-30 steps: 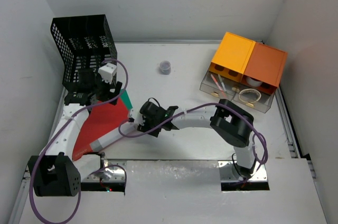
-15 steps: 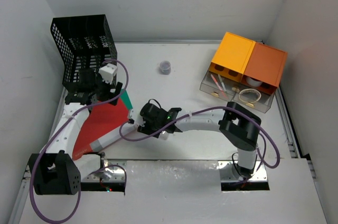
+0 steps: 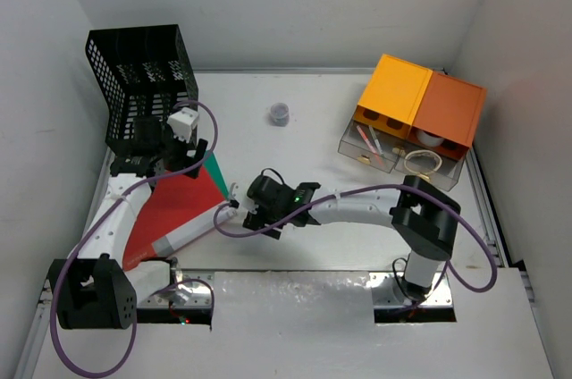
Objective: Organize the desk
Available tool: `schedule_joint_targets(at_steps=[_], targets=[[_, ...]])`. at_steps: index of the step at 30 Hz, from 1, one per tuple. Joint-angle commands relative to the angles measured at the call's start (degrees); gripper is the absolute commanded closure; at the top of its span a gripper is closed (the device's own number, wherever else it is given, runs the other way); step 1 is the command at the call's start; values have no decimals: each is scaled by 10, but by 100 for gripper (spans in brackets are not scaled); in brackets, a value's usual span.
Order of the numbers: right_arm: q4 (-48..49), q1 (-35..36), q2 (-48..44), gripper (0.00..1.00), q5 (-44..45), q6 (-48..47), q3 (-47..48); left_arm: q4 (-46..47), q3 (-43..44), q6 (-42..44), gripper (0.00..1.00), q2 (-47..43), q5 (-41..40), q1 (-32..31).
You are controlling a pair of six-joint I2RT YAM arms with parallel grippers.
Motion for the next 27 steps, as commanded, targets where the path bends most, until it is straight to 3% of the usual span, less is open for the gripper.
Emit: schedule_joint_targets(at_steps=[1,10,17,22,27], targets=[[-4,3,-26,27,16,29,-9,16,1,6,0,-1,11,5],[35,-20,49,40,0,39,14,11,5,6,0,-6,14,6],[115,-64,46,65,-62,94,-5,10,5,8,1,-11,16,6],[112,-63,22,99,-66,84,-21,12,4,10,1,-11,20,6],[81,-64,-57,100,-7,66,-25,11,5,11,0,-11,23,7]])
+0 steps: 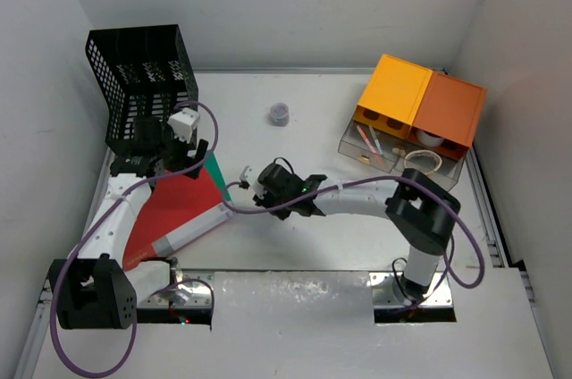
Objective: Organize the desk
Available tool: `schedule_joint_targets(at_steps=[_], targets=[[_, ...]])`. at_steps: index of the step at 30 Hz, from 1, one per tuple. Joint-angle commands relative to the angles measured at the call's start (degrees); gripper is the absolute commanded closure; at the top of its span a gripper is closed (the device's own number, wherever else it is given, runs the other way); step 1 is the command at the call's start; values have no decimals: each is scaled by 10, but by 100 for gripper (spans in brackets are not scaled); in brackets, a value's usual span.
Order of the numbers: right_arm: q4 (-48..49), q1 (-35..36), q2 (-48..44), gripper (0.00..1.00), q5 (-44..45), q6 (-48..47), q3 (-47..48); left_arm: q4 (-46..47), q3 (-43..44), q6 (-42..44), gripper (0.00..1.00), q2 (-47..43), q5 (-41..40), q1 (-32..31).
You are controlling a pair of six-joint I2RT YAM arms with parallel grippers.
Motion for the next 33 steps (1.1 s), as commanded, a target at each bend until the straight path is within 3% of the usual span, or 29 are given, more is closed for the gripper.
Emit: schedule_joint_targets(at_steps=[1,5,8,12,16,22,33], targets=[[-4,2,-91,100,55,-20,13,14,5,8,0,-12,12,7],[-80,-21,-196,100,252,-23,36,13,7,7,1,-12,12,6],[-161,-97,-282,100,309,2,53,7,11,6,0,-17,11,6],[-303,-274,-343,100,318,20,76,16,2,9,0,-29,14,7],[-334,-367,-362,100,321,14,56,16,4,10,0,-25,19,6],[-343,-436,-360,100,378,10,39,15,3,12,0,-20,24,6],[-354,-536,-228,100,299,13,66,14,4,16,0,-19,33,5]])
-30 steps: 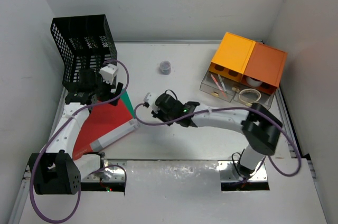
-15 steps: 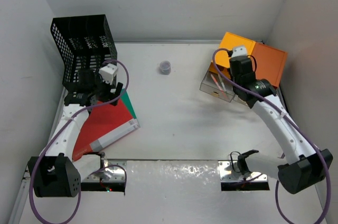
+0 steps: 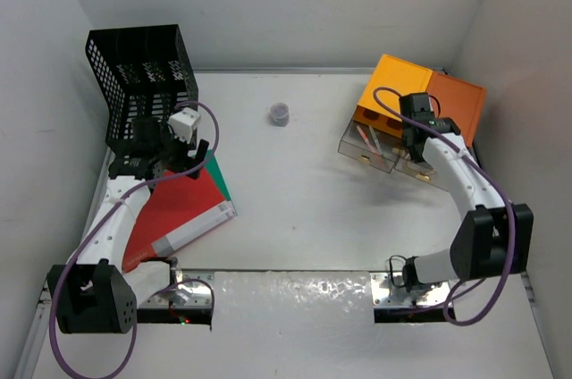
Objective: Organize the desk
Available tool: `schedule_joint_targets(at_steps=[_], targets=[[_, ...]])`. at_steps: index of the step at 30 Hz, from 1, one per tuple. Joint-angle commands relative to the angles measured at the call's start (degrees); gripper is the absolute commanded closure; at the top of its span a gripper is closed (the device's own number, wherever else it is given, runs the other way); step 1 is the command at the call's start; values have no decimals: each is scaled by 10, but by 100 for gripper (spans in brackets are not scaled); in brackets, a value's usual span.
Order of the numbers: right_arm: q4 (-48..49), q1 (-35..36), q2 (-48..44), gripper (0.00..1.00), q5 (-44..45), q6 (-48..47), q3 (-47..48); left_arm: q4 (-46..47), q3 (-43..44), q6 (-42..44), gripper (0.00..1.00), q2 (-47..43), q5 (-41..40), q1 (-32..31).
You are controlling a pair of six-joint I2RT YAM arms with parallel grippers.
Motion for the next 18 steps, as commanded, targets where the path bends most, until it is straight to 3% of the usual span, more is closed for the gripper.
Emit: schedule_joint_targets(at_steps=[1,18], targets=[[2,-18,15,100,-29,5,25,16,3,6,0,-5,14,6],[13,-39,116,89,6,9,32,15,4,6,0,-8,9,6]])
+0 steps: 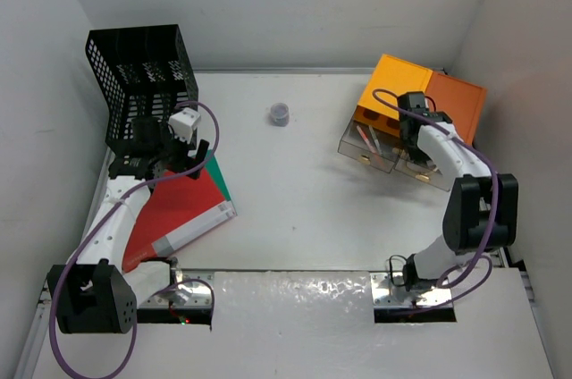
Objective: Organize the desk
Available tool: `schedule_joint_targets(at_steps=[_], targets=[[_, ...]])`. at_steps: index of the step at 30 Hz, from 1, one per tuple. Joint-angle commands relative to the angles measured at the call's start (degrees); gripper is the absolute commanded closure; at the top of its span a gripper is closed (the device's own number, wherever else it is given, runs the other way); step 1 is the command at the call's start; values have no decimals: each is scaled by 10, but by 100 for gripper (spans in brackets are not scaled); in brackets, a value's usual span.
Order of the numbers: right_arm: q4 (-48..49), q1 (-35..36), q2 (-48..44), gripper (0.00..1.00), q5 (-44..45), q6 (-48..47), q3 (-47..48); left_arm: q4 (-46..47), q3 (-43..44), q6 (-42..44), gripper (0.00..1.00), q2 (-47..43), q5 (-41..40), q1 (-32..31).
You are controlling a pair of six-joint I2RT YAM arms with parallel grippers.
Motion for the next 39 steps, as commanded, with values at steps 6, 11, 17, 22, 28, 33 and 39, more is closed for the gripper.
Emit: schedule_joint_targets(at_steps=[6,11,17,22,28,33,39], targets=[[-1,-6,55,86,9,6,39,16,3,6,0,-4,1,7],[-10,-5,78,71,-5,13,48,21,3,5,0,-3,-2,6],[-20,-6,75,52,-37,14,58,22,5,4,0,3,-5,7],[-18,-6,47,47,-79,11,65,23,7,4,0,7,-5,7],[-22,-6,17,47,-129,7,71,24,8,4,0,9,-6,6],[-10,-6,-18,46,-175,6,69,23,8,5,0,9,-5,6],[23,-5,-105,46,-230,21,69,20,8,5,0,9,-4,6]])
